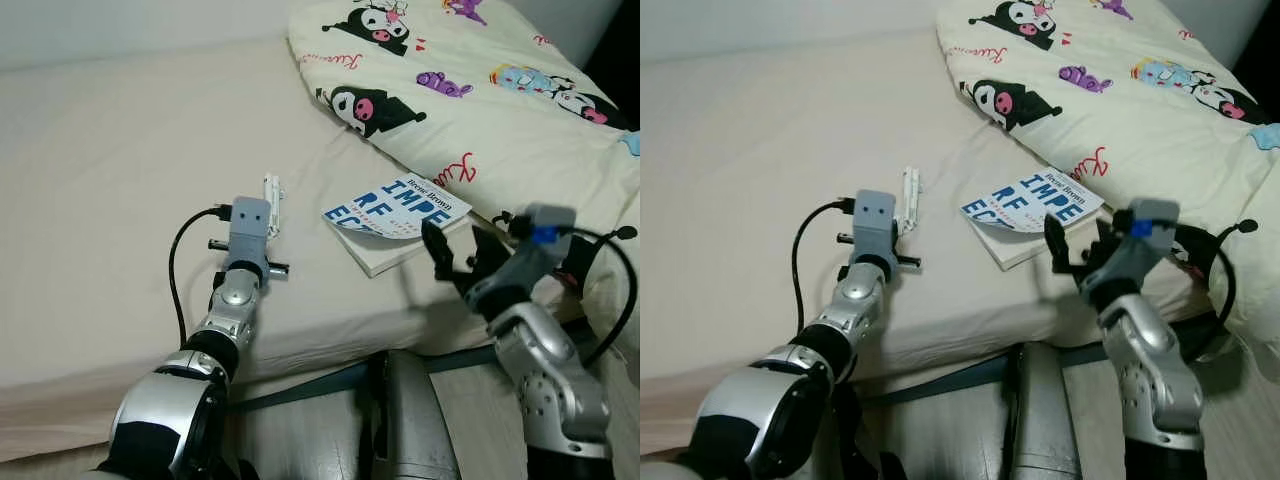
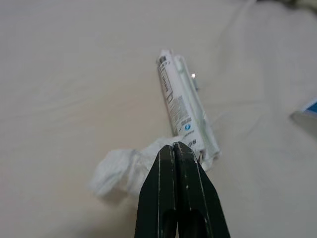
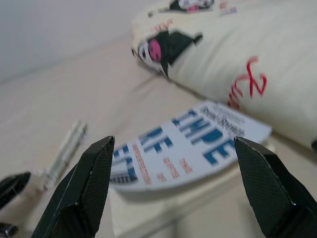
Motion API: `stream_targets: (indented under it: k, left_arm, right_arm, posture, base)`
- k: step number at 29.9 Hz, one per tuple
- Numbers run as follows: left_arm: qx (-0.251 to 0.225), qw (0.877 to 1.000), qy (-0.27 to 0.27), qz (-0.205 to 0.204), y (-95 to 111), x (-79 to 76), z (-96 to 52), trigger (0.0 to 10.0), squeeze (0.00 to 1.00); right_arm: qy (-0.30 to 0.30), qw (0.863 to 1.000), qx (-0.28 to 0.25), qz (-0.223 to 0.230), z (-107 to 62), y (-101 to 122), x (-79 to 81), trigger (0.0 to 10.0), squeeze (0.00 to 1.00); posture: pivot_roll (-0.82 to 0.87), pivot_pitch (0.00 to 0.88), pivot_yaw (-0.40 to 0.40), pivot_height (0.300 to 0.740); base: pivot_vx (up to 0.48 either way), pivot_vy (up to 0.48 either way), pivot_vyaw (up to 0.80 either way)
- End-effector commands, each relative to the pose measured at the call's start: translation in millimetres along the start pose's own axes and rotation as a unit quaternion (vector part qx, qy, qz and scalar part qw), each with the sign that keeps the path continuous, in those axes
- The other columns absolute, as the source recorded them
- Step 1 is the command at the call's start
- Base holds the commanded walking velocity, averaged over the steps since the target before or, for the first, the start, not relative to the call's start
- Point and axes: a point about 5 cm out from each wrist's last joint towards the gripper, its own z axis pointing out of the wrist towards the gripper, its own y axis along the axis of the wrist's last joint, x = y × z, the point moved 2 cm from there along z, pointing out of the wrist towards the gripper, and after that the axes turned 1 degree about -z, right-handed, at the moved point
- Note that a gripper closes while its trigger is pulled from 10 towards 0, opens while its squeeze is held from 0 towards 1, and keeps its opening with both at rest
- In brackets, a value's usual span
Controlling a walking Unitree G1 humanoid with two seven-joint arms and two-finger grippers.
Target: Clean up the room
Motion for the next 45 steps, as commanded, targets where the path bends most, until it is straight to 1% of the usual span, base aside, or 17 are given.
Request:
stream_targets:
  k: [1, 5, 8, 10, 12, 15, 18, 24, 26, 28, 29, 32, 35, 36, 39, 44, 45]
  left_arm:
    - [-0.025, 0.999, -0.017, -0.024, 9.7, -0.8, 2.2, 0.0, 0.0]
    - [-0.094, 0.993, -0.065, -0.024, 32.9, 7.2, 3.3, 0.0, 0.0]
    - [-0.115, 0.99, -0.076, -0.02, 35.0, 14.5, -0.9, 0.0, 0.0]
    - [-0.128, 0.988, -0.083, -0.004, 31.8, 20.9, -7.6, 0.0, 0.0]
    - [-0.133, 0.987, -0.084, -0.01, 29.8, 25.4, -11.8, 0.0, 0.0]
    - [-0.15, 0.983, -0.089, -0.051, 29.9, 37.1, -23.1, 0.0, 0.0]
    - [-0.164, 0.976, -0.118, -0.076, 36.8, 37.3, -29.3, 0.0, 0.0]
    - [-0.188, 0.965, -0.164, -0.082, 50.2, 37.4, -39.3, 0.0, 0.0]
    - [-0.2, 0.962, -0.168, -0.081, 59.5, 49.6, -49.9, 0.0, 0.0]
    - [-0.204, 0.962, -0.163, -0.084, 63.1, 55.2, -54.8, 0.0, 0.0]
    - [-0.204, 0.962, -0.163, -0.084, 63.1, 55.2, -54.8, 0.0, 0.0]
    - [-0.212, 0.959, -0.155, -0.106, 71.1, 64.7, -68.1, 0.0, 0.0]
    - [-0.213, 0.953, -0.161, -0.141, 80.3, 70.3, -89.8, 0.0, 0.0]
    - [-0.213, 0.953, -0.161, -0.141, 80.3, 70.3, -89.8, 0.0, 0.0]
    - [-0.204, 0.95, -0.165, -0.167, 81.9, 71.6, -107.0, 0.0, 0.0]
    - [-0.197, 0.948, -0.167, -0.188, 82.8, 66.9, -118.9, 0.0, 0.0]
    - [-0.194, 0.948, -0.167, -0.192, 86.5, 64.5, -122.0, 7.2, 0.0]
  right_arm:
    - [0.002, 1.0, -0.004, 0.006, 0.5, 4.8, 1.4, 10.0, 0.0]
    - [0.021, 0.998, -0.048, 0.031, 15.8, 27.0, 10.7, 10.0, 0.0]
    - [0.032, 0.997, -0.06, 0.045, 24.4, 32.0, 15.4, 10.0, 0.0]
    - [0.04, 0.996, -0.059, 0.049, 32.7, 29.6, 19.4, 10.0, 0.0]
    - [0.046, 0.996, -0.061, 0.056, 37.2, 28.9, 22.6, 10.0, 0.0]
    - [0.066, 0.993, -0.059, 0.08, 50.5, 24.6, 34.0, 10.0, 0.0]
    - [0.077, 0.991, -0.05, 0.102, 61.4, 17.1, 38.9, 10.0, 0.0]
    - [0.075, 0.986, -0.04, 0.144, 77.9, 7.9, 35.2, 10.0, 0.0]
    - [0.071, 0.98, -0.021, 0.186, 95.6, -5.0, 29.5, 10.0, 0.0]
    - [0.071, 0.977, -0.008, 0.199, 101.2, -12.1, 29.7, 10.0, 0.0]
    - [0.071, 0.977, -0.008, 0.199, 101.2, -12.1, 29.7, 10.0, 0.0]
    - [0.061, 0.979, 0.038, 0.192, 108.5, -32.9, 33.5, 10.0, 0.0]
    - [0.062, 0.978, 0.076, 0.184, 112.8, -49.9, 42.6, 10.0, 0.0]
    - [0.062, 0.978, 0.076, 0.184, 112.8, -49.9, 42.6, 10.0, 0.0]
    - [0.074, 0.978, 0.096, 0.168, 116.7, -56.1, 55.5, 10.0, 0.0]
    - [0.084, 0.977, 0.117, 0.155, 119.0, -62.6, 69.0, 10.0, 0.0]
    - [0.093, 0.977, 0.121, 0.15, 119.9, -63.8, 75.5, 10.0, 0.0]
  posture:
    - [-0.2, 0.302, 0.059, 0.496]
    - [-0.15, 0.282, 0.062, 0.496]
    - [-0.12, 0.28, 0.064, 0.496]
    - [-0.1, 0.278, 0.067, 0.496]
    - [-0.08, 0.281, 0.067, 0.496]
    - [-0.05, 0.284, 0.073, 0.496]
    - [-0.03, 0.285, 0.071, 0.496]
    - [0.03, 0.288, 0.066, 0.496]
    - [0.07, 0.295, 0.05, 0.496]
    - [0.09, 0.301, 0.041, 0.496]
    - [0.09, 0.301, 0.041, 0.496]
    - [0.14, 0.317, 0.028, 0.496]
    - [0.19, 0.345, 0.008, 0.496]
    - [0.19, 0.345, 0.008, 0.496]
    - [0.21, 0.368, 0.0, 0.496]
    - [0.24, 0.389, -0.011, 0.496]
    - [0.25, 0.392, -0.017, 0.496]
  base:
    - [0.0, 0.0, 0.0]
    - [0.0, 0.0, 0.0]
    - [0.0, 0.0, 0.0]
    - [0.0, 0.0, 0.0]
    - [0.0, 0.0, 0.0]
    - [0.0, 0.0, 0.0]
    - [0.0, 0.0, 0.0]
    - [0.0, 0.0, 0.0]
    - [0.0, 0.0, 0.0]
    - [0.0, 0.0, 0.0]
    - [0.0, 0.0, 0.0]
    - [0.0, 0.0, 0.0]
    - [0.0, 0.0, 0.0]
    - [0.0, 0.0, 0.0]
    - [0.0, 0.0, 0.0]
    - [0.0, 0.0, 0.0]
    - [0.0, 0.0, 0.0]
